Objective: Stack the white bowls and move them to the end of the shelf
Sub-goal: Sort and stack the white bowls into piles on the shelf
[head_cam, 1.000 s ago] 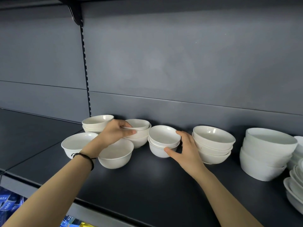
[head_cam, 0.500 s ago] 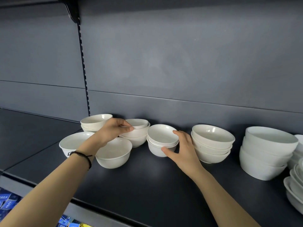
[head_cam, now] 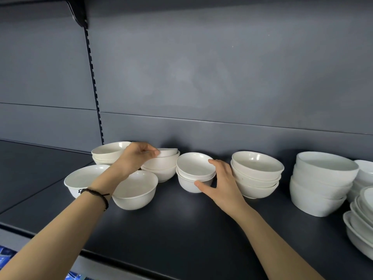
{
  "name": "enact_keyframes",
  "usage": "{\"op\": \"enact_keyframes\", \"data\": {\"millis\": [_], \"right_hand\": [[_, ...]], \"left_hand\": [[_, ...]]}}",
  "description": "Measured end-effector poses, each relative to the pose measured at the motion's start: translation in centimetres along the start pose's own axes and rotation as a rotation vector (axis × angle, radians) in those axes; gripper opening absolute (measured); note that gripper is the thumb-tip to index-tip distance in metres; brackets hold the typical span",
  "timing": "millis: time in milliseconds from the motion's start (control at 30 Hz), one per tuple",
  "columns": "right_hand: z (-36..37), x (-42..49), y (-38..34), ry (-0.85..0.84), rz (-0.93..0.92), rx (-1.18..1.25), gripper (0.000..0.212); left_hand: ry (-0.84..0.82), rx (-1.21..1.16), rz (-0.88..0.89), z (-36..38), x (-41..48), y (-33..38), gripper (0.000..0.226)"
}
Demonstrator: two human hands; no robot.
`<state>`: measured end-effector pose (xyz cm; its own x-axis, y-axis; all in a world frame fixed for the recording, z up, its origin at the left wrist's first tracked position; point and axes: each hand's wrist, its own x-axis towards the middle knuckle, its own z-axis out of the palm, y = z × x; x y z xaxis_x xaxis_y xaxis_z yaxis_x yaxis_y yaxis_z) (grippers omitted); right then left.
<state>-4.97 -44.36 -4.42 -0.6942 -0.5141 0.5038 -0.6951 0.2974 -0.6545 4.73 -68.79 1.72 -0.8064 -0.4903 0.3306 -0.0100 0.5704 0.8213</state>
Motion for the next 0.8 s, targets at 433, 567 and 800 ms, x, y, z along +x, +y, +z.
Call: {"op": "enact_keyframes", "data": {"millis": [433,567,800], "right_hand": [[-0.1,-0.1,-0.1,-0.021,-0.003,-0.025,0.068],[-0.2,-0.1,-0.3,-0.012,0.009,0.001,0.072],[-0.3,-0.2,-0.6,-0.039,0.032,0.073,0.084]], "left_hand": [[0.159,0.359,0.289,1.4,-0.9,-0.1,0.009],[0.148,0.349,0.227,1.4,-1.1,0.1,0.011],[0.355,0.094,0.258,1.7,-1.3,2.9,0.008]]}}
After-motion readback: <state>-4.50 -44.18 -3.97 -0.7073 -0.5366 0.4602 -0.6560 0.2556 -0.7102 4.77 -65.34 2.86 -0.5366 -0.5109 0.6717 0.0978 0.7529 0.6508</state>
